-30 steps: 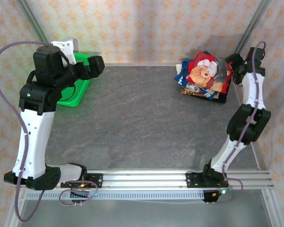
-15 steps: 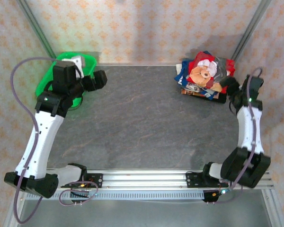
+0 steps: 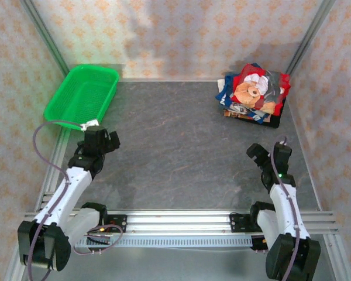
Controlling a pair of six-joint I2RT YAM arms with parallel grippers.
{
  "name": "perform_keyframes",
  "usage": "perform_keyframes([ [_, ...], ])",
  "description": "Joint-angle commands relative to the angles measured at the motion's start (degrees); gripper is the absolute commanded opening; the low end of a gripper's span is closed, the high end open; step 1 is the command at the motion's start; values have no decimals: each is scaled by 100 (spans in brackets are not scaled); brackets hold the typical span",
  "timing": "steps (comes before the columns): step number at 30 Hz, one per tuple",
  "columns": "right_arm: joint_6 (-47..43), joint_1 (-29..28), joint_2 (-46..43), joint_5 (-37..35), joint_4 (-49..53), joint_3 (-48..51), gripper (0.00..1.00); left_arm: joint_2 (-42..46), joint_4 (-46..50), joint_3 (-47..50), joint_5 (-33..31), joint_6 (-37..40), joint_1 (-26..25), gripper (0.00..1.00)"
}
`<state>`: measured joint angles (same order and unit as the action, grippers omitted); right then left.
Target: Fold and stack the t-shirts
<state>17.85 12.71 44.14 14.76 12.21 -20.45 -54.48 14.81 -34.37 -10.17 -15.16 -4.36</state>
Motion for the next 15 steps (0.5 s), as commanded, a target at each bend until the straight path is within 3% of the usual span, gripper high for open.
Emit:
perform_keyframes([
  [1, -353, -158, 162, -561, -1968, 160, 99, 81, -2058, 678, -462, 691, 58, 100],
  [7, -1092, -691, 1755, -1307, -3952, 280, 99, -660, -3598, 1328, -347, 749, 192, 100],
  [15, -1429, -790, 3634, -1316, -6257, 228, 99, -2128, -4969, 1092, -126, 1275, 207, 100],
])
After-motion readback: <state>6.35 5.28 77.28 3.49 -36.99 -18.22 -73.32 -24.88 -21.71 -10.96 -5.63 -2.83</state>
